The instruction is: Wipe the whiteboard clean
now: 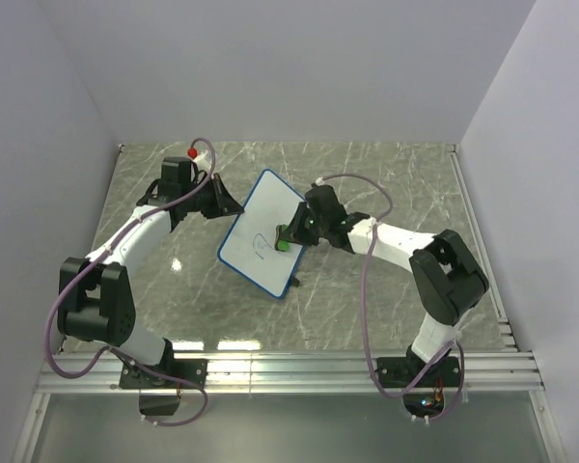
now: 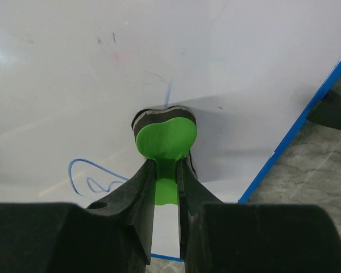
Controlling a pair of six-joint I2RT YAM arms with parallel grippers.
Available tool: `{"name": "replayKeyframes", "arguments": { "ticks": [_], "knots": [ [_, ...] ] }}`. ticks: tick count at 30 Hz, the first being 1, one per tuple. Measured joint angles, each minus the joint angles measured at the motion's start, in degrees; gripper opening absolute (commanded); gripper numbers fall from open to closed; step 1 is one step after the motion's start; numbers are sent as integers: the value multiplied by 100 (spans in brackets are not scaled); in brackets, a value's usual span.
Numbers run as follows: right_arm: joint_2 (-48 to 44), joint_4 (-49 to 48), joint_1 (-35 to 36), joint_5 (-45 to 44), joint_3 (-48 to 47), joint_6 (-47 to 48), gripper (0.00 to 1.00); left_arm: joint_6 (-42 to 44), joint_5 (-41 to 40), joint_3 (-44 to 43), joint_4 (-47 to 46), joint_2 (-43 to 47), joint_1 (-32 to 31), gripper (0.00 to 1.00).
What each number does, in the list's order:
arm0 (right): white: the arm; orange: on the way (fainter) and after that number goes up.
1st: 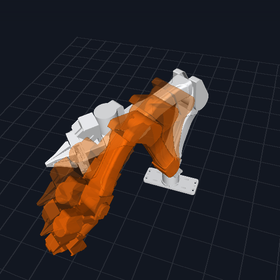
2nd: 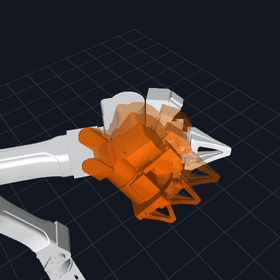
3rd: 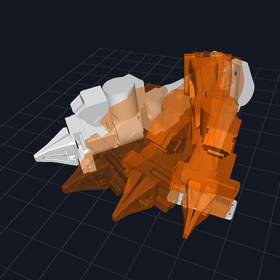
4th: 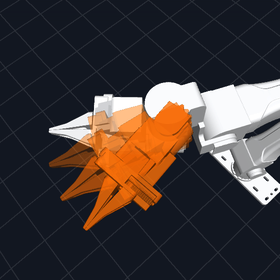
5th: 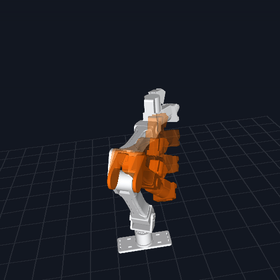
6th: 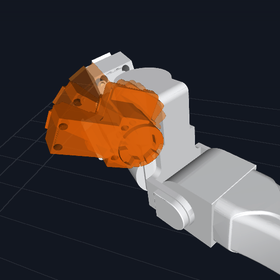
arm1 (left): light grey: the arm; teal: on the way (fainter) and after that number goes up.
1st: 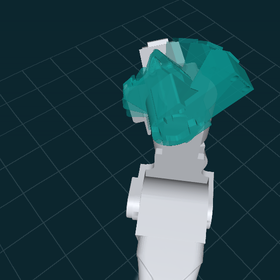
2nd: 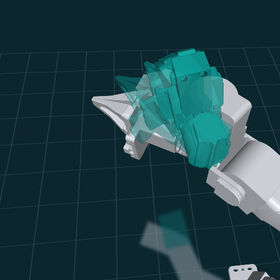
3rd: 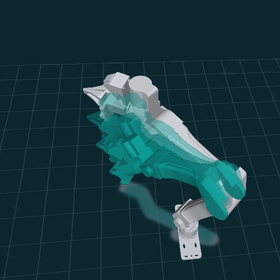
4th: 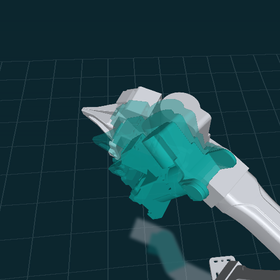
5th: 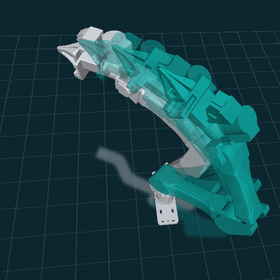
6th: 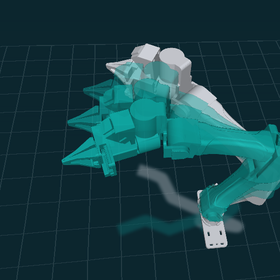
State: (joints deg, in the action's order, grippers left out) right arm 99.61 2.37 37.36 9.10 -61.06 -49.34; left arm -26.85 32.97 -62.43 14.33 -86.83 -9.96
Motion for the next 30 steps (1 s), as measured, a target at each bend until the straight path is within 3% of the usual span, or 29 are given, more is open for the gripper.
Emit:
{"name": "replayKeyframes", "arguments": {
  "ticks": [12, 19, 30],
  "knots": [
    [1200, 2420, -525, 195, -2426, 525, 0, 63, -348, -72, 4, 0, -122, 0],
    [1530, 2618, -852, 151, -2758, 575, 0, 63, -485, -114, 13, 15, -197, 0],
    [1412, 2623, -496, -479, -2758, 457, 0, 66, -732, -114, 31, 52, -260, 0]
  ]
}}
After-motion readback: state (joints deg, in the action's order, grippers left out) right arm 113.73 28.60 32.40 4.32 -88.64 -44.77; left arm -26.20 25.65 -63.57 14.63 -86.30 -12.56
